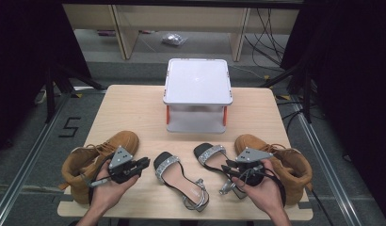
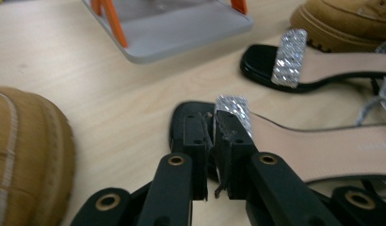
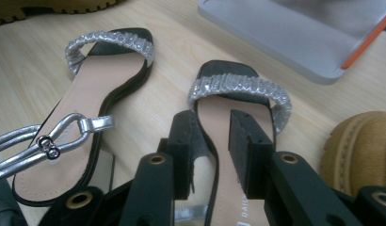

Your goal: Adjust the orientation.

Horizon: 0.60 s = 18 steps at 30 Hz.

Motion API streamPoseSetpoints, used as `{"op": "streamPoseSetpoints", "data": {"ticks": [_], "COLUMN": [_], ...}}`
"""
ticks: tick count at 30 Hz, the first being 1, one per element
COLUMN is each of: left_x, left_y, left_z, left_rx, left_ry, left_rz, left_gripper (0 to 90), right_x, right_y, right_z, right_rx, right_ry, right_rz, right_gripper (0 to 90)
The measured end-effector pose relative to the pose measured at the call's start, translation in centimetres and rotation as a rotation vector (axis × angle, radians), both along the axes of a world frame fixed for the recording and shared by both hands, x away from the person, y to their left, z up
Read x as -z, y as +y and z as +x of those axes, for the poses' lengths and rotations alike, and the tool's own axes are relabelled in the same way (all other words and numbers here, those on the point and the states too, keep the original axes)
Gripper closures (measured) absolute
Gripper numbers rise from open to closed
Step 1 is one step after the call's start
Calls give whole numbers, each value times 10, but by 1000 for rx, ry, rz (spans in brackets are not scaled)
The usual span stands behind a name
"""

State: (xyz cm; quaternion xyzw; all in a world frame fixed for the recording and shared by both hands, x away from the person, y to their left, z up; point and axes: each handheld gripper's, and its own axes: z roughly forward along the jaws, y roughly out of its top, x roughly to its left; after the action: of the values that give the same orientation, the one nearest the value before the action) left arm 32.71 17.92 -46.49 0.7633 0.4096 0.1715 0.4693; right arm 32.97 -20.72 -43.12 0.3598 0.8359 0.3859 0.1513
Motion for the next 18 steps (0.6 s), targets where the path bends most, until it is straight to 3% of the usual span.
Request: {"op": "streamPoseSetpoints", "data": {"ticks": [1,2,3,5,6,7,8,9,14,16,18], "left_x": [2,5,8,10,17,17,21,24,33,34,36], "left_y": [1,-3,-5,-7,-14,-14,-19,-22,-31,-34,-39], "left_z": [-2,-4,-6,-7,-10,-10,-11,-12,-14,-15,-18], "left_rx": [20,23,46,67,110,110,138,143,168,165,193], "left_ry": [22,35,46,59,95,95,123,134,152,155,157], "left_rz": [24,4,27,33,59,59,90,89,121,110,131], "left_gripper": [841,852,861,884,894,895,896,896,897,897,897], "right_x": [1,2,4,5,8,8,10,12,20,21,25], "right_y": [1,2,4,6,10,10,17,21,37,40,46], "right_z": [1,2,3,4,7,7,8,10,10,11,11], "right_rx": [-9,-16,-23,-27,-34,-34,-40,-61,-70,-75,-114], "right_ry": [3,17,14,39,50,50,67,71,141,148,153], "right_rz": [2,-2,-7,-24,-59,-59,-90,-108,-165,-177,-212], "right_gripper": [723,746,762,788,865,865,900,900,900,900,900]}}
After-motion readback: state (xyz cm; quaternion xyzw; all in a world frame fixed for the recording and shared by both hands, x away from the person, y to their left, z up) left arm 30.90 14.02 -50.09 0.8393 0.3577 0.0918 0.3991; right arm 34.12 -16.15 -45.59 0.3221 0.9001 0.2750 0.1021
